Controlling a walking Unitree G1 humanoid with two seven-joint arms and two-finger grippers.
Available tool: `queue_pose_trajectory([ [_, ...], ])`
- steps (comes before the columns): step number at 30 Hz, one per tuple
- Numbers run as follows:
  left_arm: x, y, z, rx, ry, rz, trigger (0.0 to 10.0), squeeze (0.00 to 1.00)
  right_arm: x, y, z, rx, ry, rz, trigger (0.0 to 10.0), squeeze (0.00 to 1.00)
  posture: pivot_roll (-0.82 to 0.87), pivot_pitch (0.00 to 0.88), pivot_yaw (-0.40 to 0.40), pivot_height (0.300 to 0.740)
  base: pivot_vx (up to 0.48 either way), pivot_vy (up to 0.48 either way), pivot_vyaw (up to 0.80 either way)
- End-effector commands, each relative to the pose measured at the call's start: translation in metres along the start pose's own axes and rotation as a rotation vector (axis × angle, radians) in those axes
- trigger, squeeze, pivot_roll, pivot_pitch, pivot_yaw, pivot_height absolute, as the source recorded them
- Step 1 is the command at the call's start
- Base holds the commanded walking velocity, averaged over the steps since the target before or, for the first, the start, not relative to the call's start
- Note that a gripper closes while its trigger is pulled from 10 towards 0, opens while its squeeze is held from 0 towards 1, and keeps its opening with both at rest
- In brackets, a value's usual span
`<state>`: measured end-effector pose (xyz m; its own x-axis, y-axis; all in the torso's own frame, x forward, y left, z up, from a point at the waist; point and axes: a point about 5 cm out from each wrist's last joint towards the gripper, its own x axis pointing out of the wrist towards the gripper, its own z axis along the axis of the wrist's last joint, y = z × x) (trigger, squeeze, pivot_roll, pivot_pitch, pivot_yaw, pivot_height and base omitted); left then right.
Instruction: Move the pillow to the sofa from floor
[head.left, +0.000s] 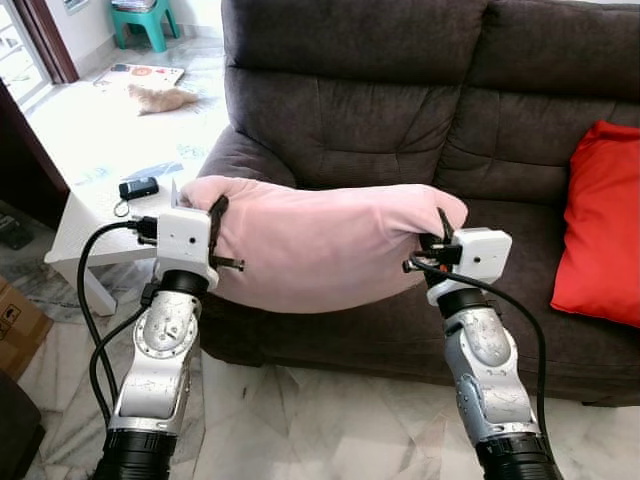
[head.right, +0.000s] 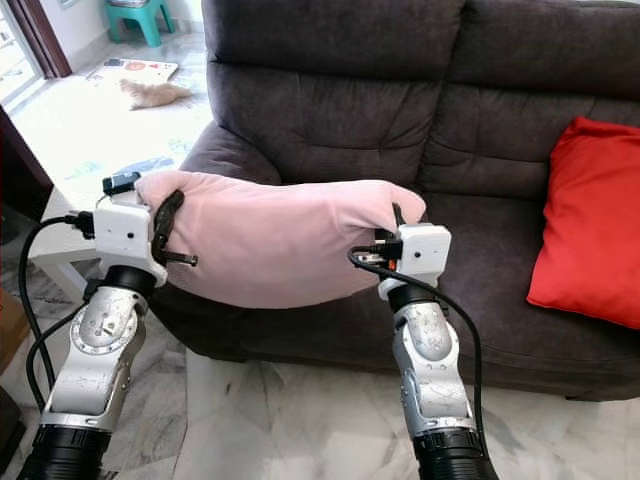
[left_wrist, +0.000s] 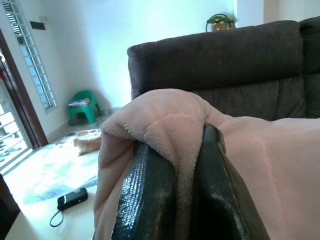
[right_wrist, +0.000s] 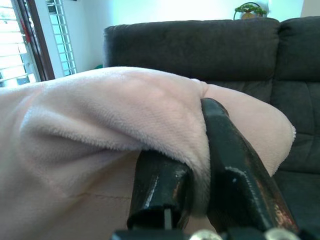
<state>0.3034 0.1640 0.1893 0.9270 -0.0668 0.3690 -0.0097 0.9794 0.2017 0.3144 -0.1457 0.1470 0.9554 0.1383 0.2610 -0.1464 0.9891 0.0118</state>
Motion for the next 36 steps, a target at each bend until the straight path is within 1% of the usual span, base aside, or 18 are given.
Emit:
queue_pose_trajectory([
  [1, 0.0046, 0.0054, 0.0153, 0.036, -0.061, 0.027, 10.0, 0.0, 0.0059, -0.0004, 0.0235, 0.01, -0.112, -0.005, 10.0, 0.0, 0.01, 0.082, -0.067, 0.74, 0.0, 0.0, 0.0],
  [6, 0.0048, 0.0067, 0.0149, 0.031, -0.059, 0.037, 10.0, 0.0, 0.0058, -0.0005, 0.0241, 0.003, -0.114, -0.005, 10.0, 0.0, 0.01, 0.077, -0.066, 0.74, 0.0, 0.0, 0.0],
  [10, 0.0064, 0.0078, 0.0186, 0.033, -0.073, 0.043, 10.0, 0.0, 0.0072, 0.0009, 0.0277, -0.018, -0.121, 0.019, 10.0, 0.0, 0.01, 0.074, -0.066, 0.74, 0.248, 0.0, 0.0],
  [13, 0.0072, 0.0086, 0.0195, 0.035, -0.078, 0.049, 10.0, 0.0, 0.007, 0.0021, 0.0295, -0.023, -0.136, 0.031, 10.0, 0.0, 0.01, 0.066, -0.067, 0.74, 0.255, 0.0, 0.65],
  [17, 0.0071, 0.0086, 0.0194, 0.035, -0.078, 0.049, 10.0, 0.0, 0.0072, 0.0023, 0.028, -0.019, -0.126, 0.031, 10.0, 0.0, 0.01, 0.064, -0.066, 0.74, 0.255, 0.0, 0.64],
  [21, 0.0069, 0.0083, 0.0191, 0.032, -0.076, 0.048, 10.0, 0.0, 0.0073, 0.0016, 0.0273, 0.003, -0.126, 0.025, 10.0, 0.0, 0.01, 0.059, -0.066, 0.74, 0.264, 0.0, 0.0],
  [36, 0.0078, 0.0054, 0.0204, 0.024, -0.077, 0.041, 10.0, 0.0, 0.0082, 0.0019, 0.0288, 0.014, -0.12, 0.025, 10.0, 0.0, 0.01, 0.072, -0.072, 0.74, 0.285, 0.0, 0.0],
])
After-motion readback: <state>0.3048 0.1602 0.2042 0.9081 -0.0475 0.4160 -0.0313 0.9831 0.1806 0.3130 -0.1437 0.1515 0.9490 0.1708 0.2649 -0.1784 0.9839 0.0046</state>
